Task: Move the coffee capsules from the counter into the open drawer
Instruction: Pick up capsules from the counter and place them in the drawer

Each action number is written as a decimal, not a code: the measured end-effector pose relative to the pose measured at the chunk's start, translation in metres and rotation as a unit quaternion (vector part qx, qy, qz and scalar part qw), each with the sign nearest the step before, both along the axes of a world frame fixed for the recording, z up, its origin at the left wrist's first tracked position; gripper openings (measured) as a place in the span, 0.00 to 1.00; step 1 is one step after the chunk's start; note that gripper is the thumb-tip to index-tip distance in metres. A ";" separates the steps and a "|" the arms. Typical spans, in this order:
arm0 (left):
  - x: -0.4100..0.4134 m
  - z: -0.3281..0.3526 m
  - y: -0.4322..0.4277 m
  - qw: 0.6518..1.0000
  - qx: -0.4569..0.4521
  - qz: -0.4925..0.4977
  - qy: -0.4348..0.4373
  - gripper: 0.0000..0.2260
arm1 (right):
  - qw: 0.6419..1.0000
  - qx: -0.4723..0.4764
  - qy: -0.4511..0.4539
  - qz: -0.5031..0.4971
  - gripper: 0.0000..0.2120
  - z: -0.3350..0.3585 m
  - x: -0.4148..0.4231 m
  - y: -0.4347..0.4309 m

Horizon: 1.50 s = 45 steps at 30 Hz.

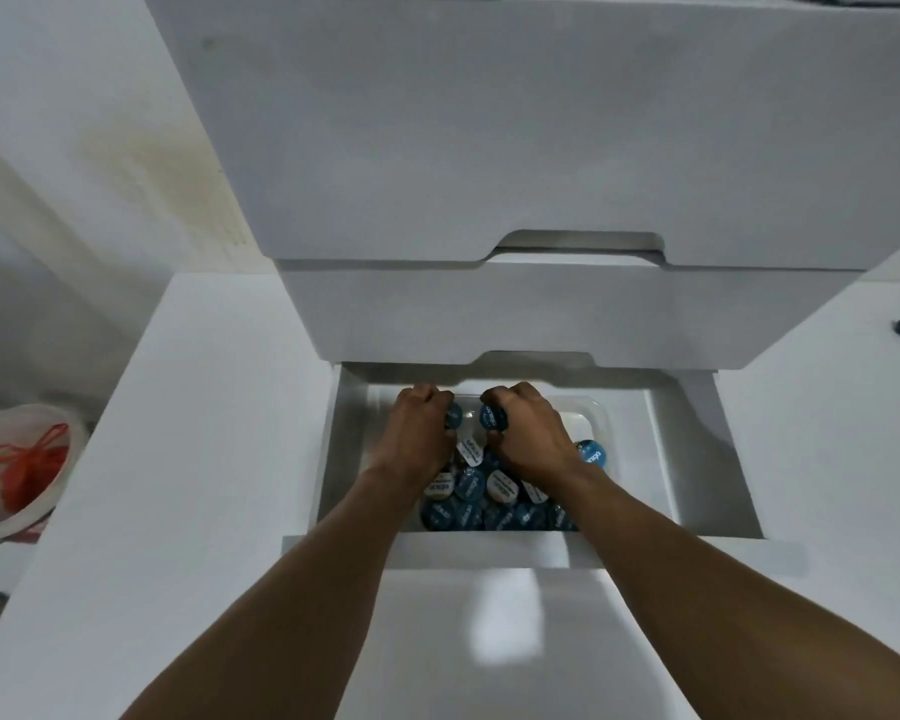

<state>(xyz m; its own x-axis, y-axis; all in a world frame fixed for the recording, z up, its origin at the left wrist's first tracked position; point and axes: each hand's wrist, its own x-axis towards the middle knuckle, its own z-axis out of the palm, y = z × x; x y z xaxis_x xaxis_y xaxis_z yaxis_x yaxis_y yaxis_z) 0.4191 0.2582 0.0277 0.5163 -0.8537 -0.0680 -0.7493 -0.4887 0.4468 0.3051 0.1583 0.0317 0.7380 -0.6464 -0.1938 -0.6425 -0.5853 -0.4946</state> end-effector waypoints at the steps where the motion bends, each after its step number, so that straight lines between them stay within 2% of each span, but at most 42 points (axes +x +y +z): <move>1: 0.001 -0.002 -0.001 1.000 0.005 -0.002 -0.001 0.17 | 1.000 0.000 0.002 0.000 0.22 -0.001 0.000 0.000; 9: 0.006 -0.009 -0.002 0.999 0.022 -0.029 -0.018 0.18 | 1.000 0.002 0.009 -0.004 0.12 -0.012 0.008 -0.003; 18: 0.010 -0.012 -0.010 0.994 0.075 -0.075 -0.036 0.19 | 1.000 -0.007 0.012 0.007 0.11 -0.024 0.010 -0.004; 22: 0.009 -0.014 -0.012 0.989 0.109 -0.089 -0.046 0.16 | 1.000 -0.010 0.011 0.011 0.12 -0.024 0.007 -0.004; 34: 0.012 -0.012 -0.012 0.985 0.111 -0.115 -0.060 0.12 | 0.999 0.011 -0.034 0.001 0.12 -0.024 0.002 -0.005; 45: 0.012 -0.014 -0.012 0.970 0.130 -0.109 -0.174 0.14 | 0.998 0.033 -0.052 -0.001 0.12 -0.022 0.008 -0.003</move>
<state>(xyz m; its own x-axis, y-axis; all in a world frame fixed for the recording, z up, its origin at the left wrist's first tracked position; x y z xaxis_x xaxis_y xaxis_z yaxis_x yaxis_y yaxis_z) 0.4314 0.2467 0.0134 0.3553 -0.9228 -0.1491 -0.9310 -0.3636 0.0314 0.3136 0.1549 0.0098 0.7551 -0.6364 -0.1578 -0.5866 -0.5482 -0.5961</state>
